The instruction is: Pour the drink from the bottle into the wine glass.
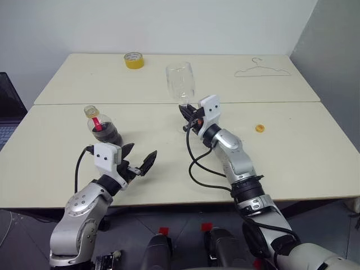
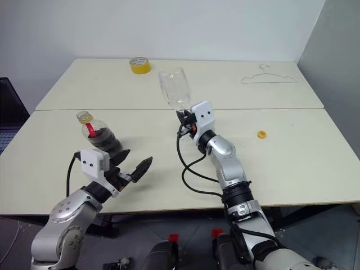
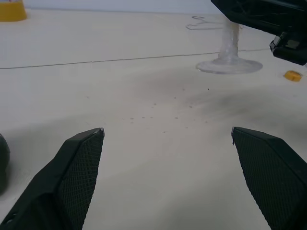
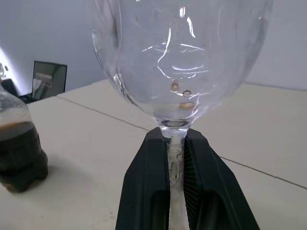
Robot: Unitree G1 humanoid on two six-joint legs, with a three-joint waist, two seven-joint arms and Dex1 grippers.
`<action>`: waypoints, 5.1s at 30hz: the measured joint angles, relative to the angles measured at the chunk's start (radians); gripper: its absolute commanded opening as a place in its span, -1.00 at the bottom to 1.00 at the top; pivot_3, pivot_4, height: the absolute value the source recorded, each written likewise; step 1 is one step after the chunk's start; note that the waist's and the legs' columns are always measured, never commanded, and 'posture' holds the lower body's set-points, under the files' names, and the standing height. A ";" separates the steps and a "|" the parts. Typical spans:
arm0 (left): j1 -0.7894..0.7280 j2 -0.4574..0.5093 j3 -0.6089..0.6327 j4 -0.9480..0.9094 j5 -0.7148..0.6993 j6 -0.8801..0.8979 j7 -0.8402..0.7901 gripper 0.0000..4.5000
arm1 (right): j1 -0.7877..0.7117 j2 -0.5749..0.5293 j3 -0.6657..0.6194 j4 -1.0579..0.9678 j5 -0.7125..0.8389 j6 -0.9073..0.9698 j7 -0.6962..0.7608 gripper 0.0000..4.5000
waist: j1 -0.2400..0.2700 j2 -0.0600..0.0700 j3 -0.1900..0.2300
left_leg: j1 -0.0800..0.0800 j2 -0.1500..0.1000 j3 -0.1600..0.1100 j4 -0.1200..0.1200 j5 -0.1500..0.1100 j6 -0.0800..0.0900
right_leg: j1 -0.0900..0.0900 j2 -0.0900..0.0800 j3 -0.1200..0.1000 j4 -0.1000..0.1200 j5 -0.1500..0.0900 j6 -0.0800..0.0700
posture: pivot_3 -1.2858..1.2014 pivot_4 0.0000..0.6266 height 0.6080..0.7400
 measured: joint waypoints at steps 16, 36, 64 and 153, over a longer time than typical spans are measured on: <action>0.001 -0.038 -0.032 0.015 0.024 -0.006 0.034 1.00 | -0.022 0.005 0.044 0.446 -0.012 -0.410 -0.154 -0.96 | -0.010 0.000 0.000 | 0.003 0.000 0.000 0.000 0.000 0.000 | 0.003 0.000 0.001 0.000 -0.001 -0.001 | 0.03 -0.52 1.00; -0.003 -0.026 -0.031 0.049 0.037 -0.040 0.029 1.00 | -0.025 0.006 0.161 0.457 0.039 -0.425 -0.026 -0.96 | -0.010 0.000 0.000 | 0.004 0.001 0.000 -0.001 0.000 0.000 | 0.003 0.000 0.001 0.000 -0.003 -0.005 | 0.03 -0.52 1.00; -0.013 0.002 -0.030 0.090 0.052 -0.068 0.008 1.00 | -0.008 0.006 0.168 0.441 0.053 -0.375 -0.038 0.99 | -0.010 0.000 0.000 | 0.004 0.001 0.000 -0.001 0.000 0.000 | 0.003 0.000 0.001 0.000 -0.003 -0.006 | 0.03 -0.52 1.00; -0.032 0.028 -0.032 0.091 0.070 -0.043 0.000 1.00 | 0.029 0.003 0.147 0.505 -0.079 -0.369 -0.076 0.99 | -0.013 -0.002 -0.003 | 0.014 0.004 -0.001 -0.003 0.000 0.000 | 0.017 -0.001 -0.001 -0.015 -0.005 -0.008 | 0.03 -0.52 1.00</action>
